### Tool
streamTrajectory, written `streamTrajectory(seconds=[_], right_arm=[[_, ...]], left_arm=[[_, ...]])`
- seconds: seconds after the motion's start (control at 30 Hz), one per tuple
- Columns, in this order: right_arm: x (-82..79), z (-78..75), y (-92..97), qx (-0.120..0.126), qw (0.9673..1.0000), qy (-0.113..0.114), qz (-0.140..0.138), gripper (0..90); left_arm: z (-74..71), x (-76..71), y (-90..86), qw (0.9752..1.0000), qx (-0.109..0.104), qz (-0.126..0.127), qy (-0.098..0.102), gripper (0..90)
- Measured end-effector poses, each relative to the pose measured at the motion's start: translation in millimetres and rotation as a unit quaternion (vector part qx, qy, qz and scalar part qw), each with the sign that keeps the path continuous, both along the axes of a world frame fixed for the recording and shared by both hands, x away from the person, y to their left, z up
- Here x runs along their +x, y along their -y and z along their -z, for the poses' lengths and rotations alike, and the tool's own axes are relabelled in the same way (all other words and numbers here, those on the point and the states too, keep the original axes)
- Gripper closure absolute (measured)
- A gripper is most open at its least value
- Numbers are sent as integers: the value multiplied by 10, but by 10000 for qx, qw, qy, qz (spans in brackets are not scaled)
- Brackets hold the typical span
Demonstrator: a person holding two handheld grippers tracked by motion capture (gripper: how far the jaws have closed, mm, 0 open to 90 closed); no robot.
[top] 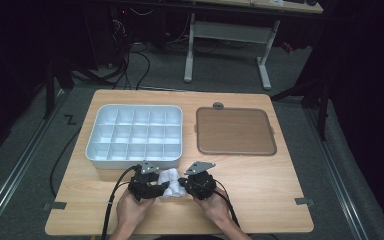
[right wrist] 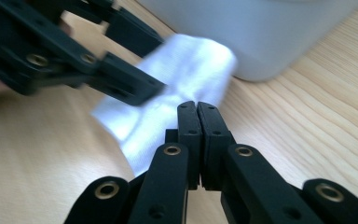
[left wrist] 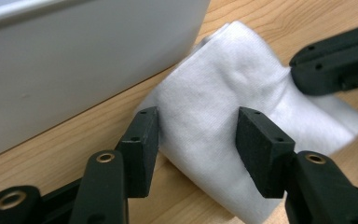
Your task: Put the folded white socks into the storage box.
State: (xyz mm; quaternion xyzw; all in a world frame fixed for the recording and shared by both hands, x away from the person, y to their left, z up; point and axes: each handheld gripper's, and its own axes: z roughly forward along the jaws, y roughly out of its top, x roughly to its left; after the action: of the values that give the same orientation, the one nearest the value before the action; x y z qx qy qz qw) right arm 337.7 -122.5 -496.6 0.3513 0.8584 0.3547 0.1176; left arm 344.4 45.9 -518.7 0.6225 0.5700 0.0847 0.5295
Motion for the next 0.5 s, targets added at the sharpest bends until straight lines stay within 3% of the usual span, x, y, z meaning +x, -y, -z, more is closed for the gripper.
streamTrajectory(seconds=[0.13,0.23,0.37,0.5], right_arm=[[50,151,-7,-139,9999,-63,3,900],[66,175,9,-64,9999,-80,10,900],[40,124,28,23,10000,-38,1,887],[-12,-17,38,201,9997,123,66,805]], left_arm=[[10,-4,13,10000,21,21,48,493],[6,1,12,10000,-14,-5,23,486],[-27,-30,11,9999,-46,-49,101,472],[-54,-44,13,9999,2,-12,135,466]])
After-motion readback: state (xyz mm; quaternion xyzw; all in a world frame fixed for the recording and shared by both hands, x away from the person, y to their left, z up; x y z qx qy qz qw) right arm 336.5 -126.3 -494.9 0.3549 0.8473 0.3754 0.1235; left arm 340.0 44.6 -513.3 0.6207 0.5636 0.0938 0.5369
